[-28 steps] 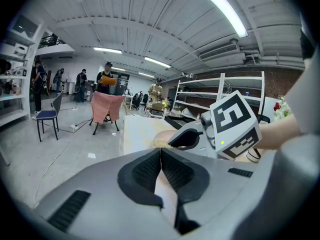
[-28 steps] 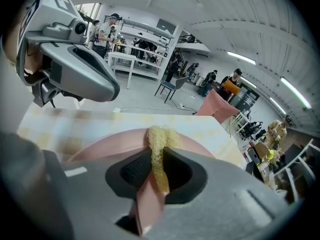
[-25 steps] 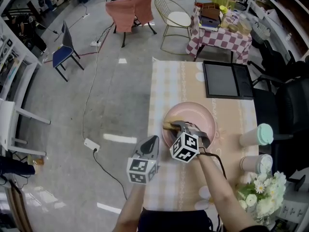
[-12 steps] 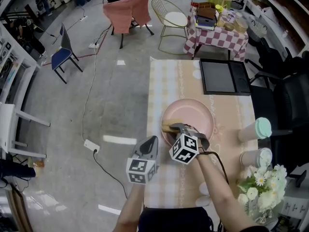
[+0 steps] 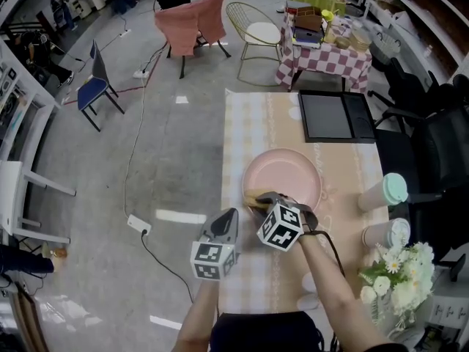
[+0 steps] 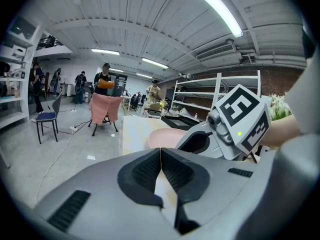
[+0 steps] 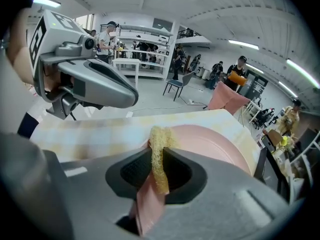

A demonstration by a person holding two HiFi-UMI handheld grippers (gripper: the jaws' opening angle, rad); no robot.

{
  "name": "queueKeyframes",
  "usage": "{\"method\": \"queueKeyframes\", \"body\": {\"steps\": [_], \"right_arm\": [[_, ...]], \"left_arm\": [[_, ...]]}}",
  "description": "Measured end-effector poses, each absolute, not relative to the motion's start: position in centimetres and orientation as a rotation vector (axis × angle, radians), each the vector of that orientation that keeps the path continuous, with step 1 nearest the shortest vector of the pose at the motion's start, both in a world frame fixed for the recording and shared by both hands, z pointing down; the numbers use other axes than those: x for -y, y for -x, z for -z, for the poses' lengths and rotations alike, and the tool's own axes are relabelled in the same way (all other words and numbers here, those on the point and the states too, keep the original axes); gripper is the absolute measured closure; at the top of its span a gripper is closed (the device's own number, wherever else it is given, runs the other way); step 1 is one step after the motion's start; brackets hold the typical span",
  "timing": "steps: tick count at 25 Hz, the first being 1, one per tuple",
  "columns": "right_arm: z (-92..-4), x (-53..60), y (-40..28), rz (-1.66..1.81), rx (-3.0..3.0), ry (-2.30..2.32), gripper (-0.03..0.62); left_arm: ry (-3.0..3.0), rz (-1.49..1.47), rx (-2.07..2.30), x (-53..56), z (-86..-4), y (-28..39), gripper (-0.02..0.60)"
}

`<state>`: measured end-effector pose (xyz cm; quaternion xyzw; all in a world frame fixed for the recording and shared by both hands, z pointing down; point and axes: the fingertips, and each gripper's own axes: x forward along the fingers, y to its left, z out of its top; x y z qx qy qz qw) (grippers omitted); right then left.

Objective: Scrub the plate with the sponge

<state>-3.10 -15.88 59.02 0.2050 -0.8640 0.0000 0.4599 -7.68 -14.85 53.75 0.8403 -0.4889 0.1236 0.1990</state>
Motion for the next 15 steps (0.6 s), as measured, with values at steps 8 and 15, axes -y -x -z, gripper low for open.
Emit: {"method": "queueKeyframes", "body": {"steps": [8, 15], "right_arm": [[-58.6, 14.7, 2.8, -0.027, 2.131, -0.492, 0.528], [-58.0, 14.0, 2.6, -0.003, 2.128, -0.480, 0.528]], "left_arm": [[-2.358, -0.362, 1.349, 13.9, -53.8, 7.3, 0.571], [-2.368, -0.374, 1.337, 13.5, -53.8, 6.9, 0.571]]}}
